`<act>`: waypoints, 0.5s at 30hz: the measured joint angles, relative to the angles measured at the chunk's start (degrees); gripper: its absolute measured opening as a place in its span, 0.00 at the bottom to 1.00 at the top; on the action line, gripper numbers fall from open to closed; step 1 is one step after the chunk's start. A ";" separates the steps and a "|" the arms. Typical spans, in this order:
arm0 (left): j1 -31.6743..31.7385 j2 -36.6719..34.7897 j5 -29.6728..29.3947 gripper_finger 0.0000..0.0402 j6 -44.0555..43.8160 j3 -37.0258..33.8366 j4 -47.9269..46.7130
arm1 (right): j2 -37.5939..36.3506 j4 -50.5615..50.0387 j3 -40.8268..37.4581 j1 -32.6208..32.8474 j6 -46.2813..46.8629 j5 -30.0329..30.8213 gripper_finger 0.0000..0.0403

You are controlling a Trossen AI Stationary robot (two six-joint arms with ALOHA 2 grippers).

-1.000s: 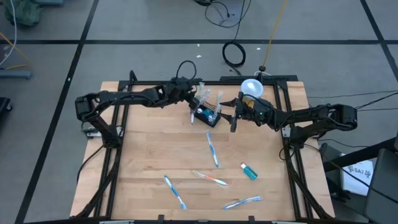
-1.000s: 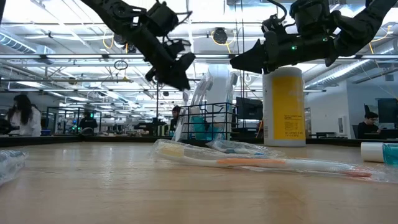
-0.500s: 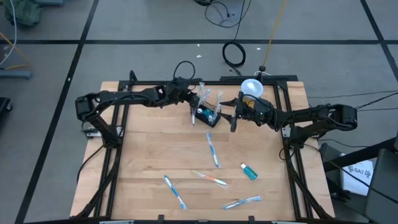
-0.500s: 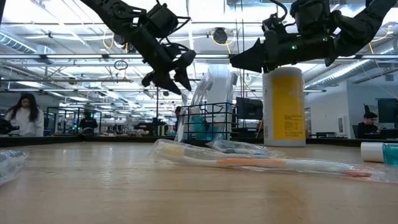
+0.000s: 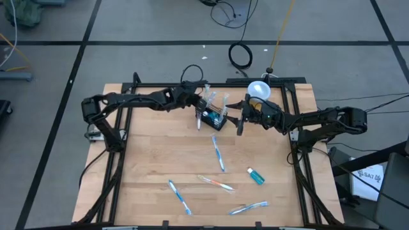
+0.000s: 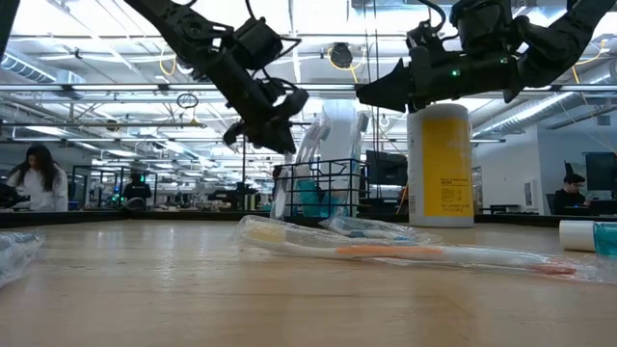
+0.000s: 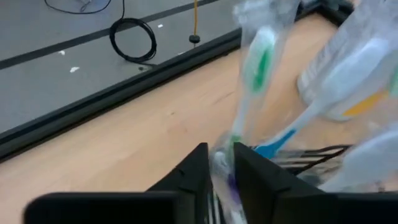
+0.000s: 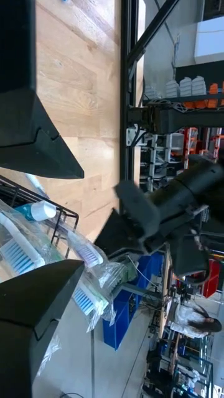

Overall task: Pick & Place toothbrushing station
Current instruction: Put the purple toothbrush into the black organizer

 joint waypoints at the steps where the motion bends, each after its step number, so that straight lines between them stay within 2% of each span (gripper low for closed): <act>1: 0.00 0.65 0.01 0.16 0.82 0.00 0.28 | 0.00 0.05 0.00 0.00 0.00 -0.02 0.54; 6: -0.07 1.24 0.00 0.03 2.23 0.00 2.22 | 0.00 0.12 0.00 0.00 0.00 -0.02 0.54; 12: 0.00 0.85 -0.09 0.07 2.27 0.00 5.28 | 0.00 -0.01 0.00 0.00 0.15 -0.02 0.54; 15: 0.00 0.87 -0.49 0.06 2.21 0.00 5.55 | 0.00 -0.10 0.00 0.00 0.39 -0.02 0.54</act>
